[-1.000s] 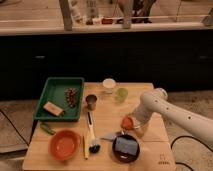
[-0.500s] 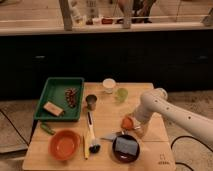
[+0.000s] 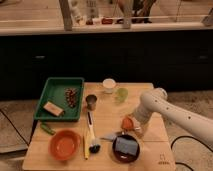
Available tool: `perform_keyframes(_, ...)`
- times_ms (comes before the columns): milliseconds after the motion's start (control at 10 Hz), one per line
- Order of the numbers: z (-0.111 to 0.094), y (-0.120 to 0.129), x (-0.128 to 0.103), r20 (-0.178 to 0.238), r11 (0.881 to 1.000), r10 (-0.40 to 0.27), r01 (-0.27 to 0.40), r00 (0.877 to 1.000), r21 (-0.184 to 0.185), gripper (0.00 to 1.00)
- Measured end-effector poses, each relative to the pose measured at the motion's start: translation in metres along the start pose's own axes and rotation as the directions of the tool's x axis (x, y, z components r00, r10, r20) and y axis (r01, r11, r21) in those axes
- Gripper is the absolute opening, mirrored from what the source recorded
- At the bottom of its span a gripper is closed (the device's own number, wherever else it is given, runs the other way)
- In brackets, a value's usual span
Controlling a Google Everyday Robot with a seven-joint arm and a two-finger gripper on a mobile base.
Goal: Place apple in metal cup
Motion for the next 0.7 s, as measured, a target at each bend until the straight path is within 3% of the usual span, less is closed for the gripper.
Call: perform_keyframes(700, -0.009, -0.012, -0.014, 0.025, 0.996, -0.083, 0.082, 0.996, 0.041, 0.8)
